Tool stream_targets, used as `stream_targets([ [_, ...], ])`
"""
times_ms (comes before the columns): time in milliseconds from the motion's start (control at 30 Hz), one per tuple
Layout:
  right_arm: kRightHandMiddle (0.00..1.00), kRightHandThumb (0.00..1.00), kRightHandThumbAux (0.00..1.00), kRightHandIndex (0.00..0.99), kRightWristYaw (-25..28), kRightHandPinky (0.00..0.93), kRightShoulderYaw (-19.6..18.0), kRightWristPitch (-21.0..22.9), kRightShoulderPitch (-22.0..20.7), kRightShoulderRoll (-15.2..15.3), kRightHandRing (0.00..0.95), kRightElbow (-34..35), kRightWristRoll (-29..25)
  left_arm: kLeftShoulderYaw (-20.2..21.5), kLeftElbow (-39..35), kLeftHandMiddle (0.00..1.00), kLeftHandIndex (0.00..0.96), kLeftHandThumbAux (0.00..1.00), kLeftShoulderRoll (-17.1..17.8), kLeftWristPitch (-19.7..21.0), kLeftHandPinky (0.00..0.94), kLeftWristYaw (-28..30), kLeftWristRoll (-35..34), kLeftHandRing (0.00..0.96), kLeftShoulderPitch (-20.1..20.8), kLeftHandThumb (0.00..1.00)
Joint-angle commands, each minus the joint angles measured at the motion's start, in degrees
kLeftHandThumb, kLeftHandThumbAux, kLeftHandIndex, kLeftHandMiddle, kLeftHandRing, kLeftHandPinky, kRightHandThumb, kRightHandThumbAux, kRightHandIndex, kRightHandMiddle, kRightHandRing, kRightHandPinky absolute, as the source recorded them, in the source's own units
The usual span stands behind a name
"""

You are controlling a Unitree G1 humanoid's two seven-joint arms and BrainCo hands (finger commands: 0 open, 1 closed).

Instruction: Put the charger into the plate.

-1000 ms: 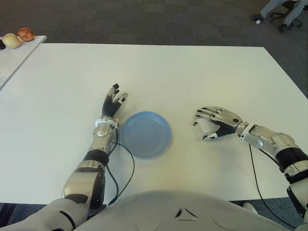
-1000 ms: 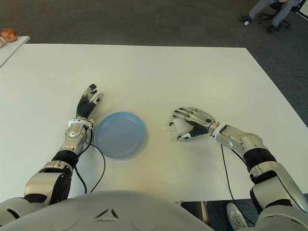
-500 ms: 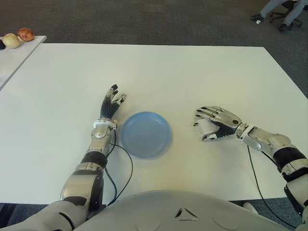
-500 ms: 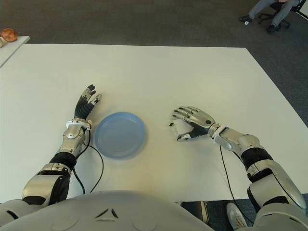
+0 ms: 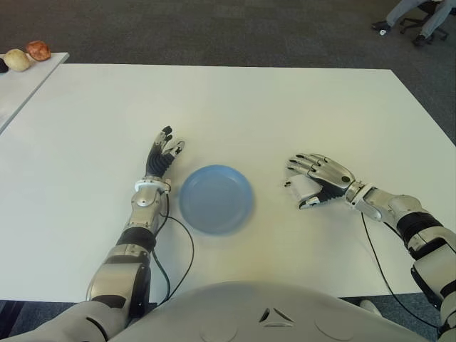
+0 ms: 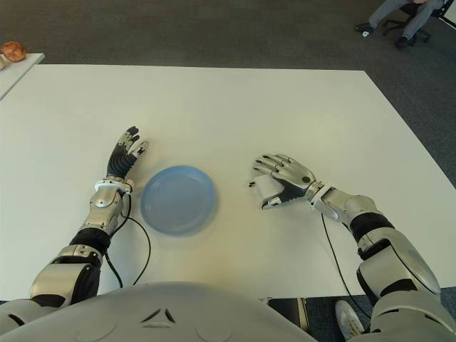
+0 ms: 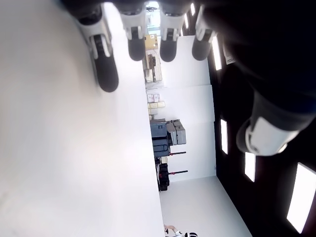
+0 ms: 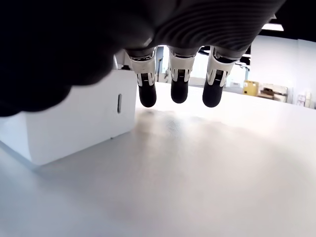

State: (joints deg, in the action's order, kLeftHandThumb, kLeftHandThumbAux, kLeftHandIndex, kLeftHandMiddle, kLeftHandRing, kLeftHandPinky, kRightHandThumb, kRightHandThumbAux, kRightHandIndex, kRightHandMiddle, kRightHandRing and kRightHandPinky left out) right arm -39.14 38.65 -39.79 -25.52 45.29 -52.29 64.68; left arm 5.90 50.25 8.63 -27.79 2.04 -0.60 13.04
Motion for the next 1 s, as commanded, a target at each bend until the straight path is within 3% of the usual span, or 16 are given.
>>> stream_targets([
  [33,0.000,0.186,0.180,0.000,-0.5,0.000,1.8,-0.2,-0.6,-1.4,0.000,-2.2,0.5,-0.2,2.8,0.070,0.023,0.595,0.3,6.8,0.043,1.5,-0.1,0.055,-4.9,0.000],
  [1000,0.000,0.198,0.200,0.000,-2.2,0.000,4.6,-2.3,-2.7,-2.8,0.000,-7.8,-1.3,-0.2,2.9,0.068,0.019,0.583,1.7,6.0,0.056,3.3,-0.8,0.052,-5.6,0.000],
])
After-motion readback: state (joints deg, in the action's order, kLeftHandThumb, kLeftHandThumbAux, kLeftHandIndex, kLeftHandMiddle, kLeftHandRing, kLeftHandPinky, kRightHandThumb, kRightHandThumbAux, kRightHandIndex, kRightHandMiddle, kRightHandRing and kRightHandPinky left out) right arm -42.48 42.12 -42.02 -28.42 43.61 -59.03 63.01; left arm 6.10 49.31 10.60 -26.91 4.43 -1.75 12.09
